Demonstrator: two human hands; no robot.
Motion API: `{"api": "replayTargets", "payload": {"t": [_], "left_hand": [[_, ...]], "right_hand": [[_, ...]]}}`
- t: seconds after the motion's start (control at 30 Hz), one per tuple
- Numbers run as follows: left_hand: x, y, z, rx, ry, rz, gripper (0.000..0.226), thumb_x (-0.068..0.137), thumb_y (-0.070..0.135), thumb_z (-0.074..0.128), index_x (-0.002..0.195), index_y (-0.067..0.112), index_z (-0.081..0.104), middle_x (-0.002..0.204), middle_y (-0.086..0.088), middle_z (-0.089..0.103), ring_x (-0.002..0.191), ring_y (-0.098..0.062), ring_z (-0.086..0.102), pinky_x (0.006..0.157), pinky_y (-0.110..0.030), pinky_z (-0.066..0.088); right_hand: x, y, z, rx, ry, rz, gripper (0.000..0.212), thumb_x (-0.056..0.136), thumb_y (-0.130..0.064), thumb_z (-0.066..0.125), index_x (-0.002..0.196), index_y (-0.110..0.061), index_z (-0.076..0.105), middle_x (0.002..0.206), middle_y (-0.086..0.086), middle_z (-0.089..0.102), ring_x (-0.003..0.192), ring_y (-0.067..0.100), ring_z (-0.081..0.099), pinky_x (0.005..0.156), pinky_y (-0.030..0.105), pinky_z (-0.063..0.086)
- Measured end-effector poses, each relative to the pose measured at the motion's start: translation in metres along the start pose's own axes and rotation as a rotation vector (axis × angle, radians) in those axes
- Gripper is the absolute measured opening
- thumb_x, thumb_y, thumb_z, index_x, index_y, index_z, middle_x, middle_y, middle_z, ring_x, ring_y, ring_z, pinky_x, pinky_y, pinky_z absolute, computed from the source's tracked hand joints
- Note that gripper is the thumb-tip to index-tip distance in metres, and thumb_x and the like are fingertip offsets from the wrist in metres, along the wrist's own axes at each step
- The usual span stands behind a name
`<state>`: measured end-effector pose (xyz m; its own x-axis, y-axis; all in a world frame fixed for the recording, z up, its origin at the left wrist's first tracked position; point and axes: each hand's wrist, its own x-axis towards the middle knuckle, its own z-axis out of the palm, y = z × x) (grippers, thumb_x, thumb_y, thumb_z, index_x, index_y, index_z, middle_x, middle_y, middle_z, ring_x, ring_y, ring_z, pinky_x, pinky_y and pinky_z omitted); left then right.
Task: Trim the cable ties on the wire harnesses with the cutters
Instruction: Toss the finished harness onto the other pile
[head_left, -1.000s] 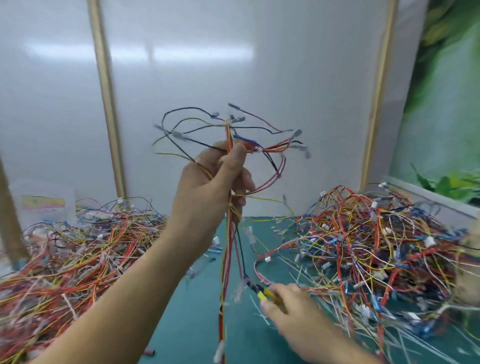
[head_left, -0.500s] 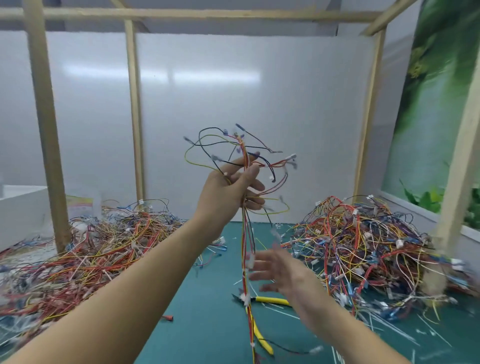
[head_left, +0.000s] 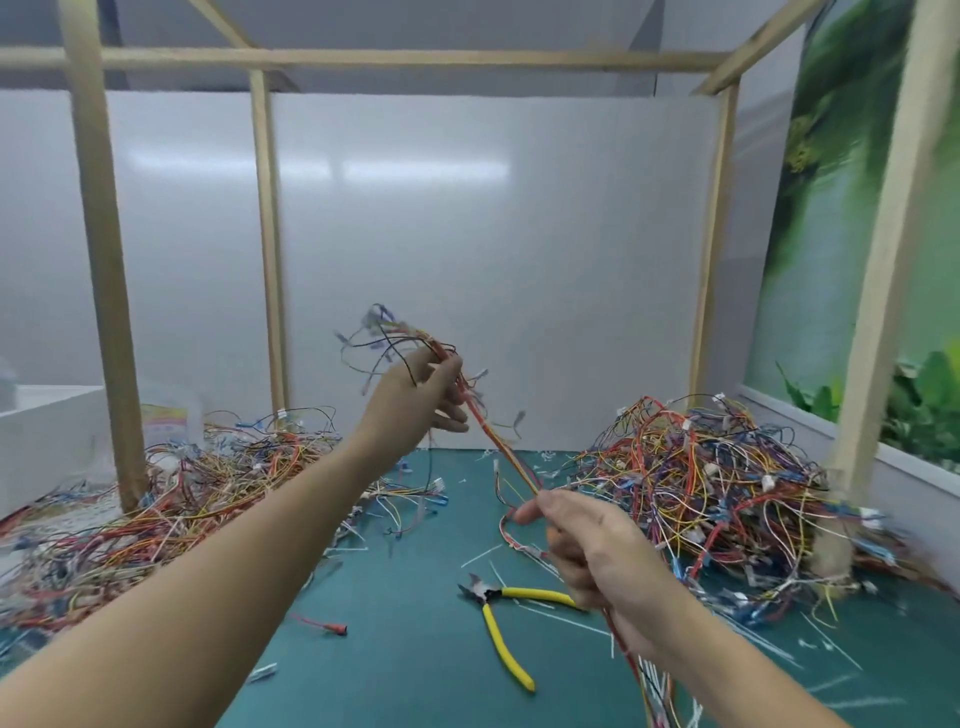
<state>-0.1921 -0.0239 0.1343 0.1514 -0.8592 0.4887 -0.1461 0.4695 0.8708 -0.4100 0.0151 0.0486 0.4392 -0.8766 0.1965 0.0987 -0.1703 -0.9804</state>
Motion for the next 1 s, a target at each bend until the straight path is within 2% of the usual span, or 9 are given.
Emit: {"api": "replayTargets", "payload": {"t": [0.1,0.23,0.37,0.47,0.57,0.73,0.83,0.9,1.0], "left_hand": [[-0.007,-0.011,-0.018,0.398,-0.038,0.201,0.025,0.094,0.019,0.066,0.118,0.016,0.065,0.12,-0.002,0.063,0.113,-0.014,0.058,0.104,-0.036,0.045],[-0.017,-0.026,-0.04,0.93,-0.161,0.314,0.086,0.067,0.042,0.088,0.142,0.04,0.045,0.159,0.007,0.022,0.147,-0.015,0.018,0.121,-0.039,0.018],[-0.031,-0.027,-0.049,0.366,-0.37,0.025,0.088,0.058,0.079,0.073,0.137,0.051,0.048,0.154,0.021,0.035,0.145,-0.003,0.027,0.12,-0.043,0.022],[-0.035,-0.031,-0.055,0.162,-0.466,-0.069,0.065,0.069,0.069,0.072,0.123,0.033,0.067,0.139,0.011,0.058,0.133,-0.007,0.049,0.115,-0.042,0.033],[-0.039,-0.034,-0.059,0.438,-0.624,-0.219,0.057,0.071,0.053,0.08,0.122,0.032,0.067,0.124,0.018,0.067,0.116,0.0,0.061,0.113,-0.035,0.037],[-0.038,-0.011,-0.089,1.048,-1.113,-0.467,0.064,0.06,0.07,0.079,0.119,0.047,0.066,0.109,0.034,0.067,0.104,0.013,0.062,0.104,-0.026,0.041],[-0.024,-0.004,-0.122,1.355,-0.959,-0.427,0.026,0.082,0.043,0.076,0.107,0.033,0.074,0.103,0.019,0.074,0.095,0.002,0.069,0.093,-0.025,0.053],[-0.013,-0.01,-0.132,1.538,-0.587,-0.282,0.023,0.095,0.013,0.06,0.114,0.015,0.073,0.105,0.005,0.073,0.095,-0.011,0.068,0.094,-0.031,0.053],[-0.02,-0.014,-0.104,0.815,-0.205,0.036,0.035,0.1,0.018,0.053,0.13,0.035,0.06,0.127,0.017,0.064,0.116,-0.004,0.06,0.098,-0.032,0.047]], "right_hand": [[-0.001,-0.002,-0.013,-0.071,0.039,0.011,0.027,0.103,-0.027,0.049,0.094,-0.011,0.07,0.057,-0.006,0.032,0.043,0.009,0.019,0.038,0.019,0.017],[0.001,-0.015,-0.024,0.008,0.081,-0.009,0.025,0.103,-0.021,0.048,0.097,-0.006,0.067,0.06,-0.003,0.034,0.048,0.01,0.02,0.041,0.022,0.014],[0.009,-0.041,-0.029,0.267,0.061,0.028,0.023,0.099,-0.019,0.048,0.09,-0.005,0.063,0.06,-0.004,0.028,0.046,0.01,0.02,0.043,0.025,0.013],[0.019,-0.066,-0.029,0.451,0.026,0.04,0.023,0.097,-0.018,0.045,0.084,-0.008,0.062,0.057,-0.006,0.025,0.04,0.007,0.02,0.038,0.021,0.015],[0.031,-0.09,-0.026,0.501,-0.012,0.046,0.028,0.099,-0.019,0.041,0.08,-0.009,0.06,0.054,-0.009,0.024,0.036,0.005,0.02,0.035,0.019,0.013],[0.047,-0.121,-0.014,0.413,-0.072,0.048,0.031,0.1,-0.021,0.041,0.077,-0.01,0.06,0.049,-0.01,0.024,0.034,0.004,0.019,0.034,0.018,0.009],[0.051,-0.133,-0.012,0.405,-0.127,0.049,0.033,0.099,-0.022,0.04,0.073,-0.011,0.058,0.048,-0.01,0.023,0.035,0.004,0.018,0.033,0.017,0.01],[0.053,-0.139,-0.01,0.402,-0.156,0.05,0.033,0.097,-0.022,0.041,0.069,-0.013,0.056,0.049,-0.01,0.022,0.035,0.005,0.017,0.033,0.017,0.01],[0.058,-0.142,-0.005,0.394,-0.18,0.037,0.033,0.095,-0.022,0.041,0.064,-0.016,0.052,0.048,-0.01,0.022,0.036,0.006,0.017,0.035,0.018,0.009]]}}
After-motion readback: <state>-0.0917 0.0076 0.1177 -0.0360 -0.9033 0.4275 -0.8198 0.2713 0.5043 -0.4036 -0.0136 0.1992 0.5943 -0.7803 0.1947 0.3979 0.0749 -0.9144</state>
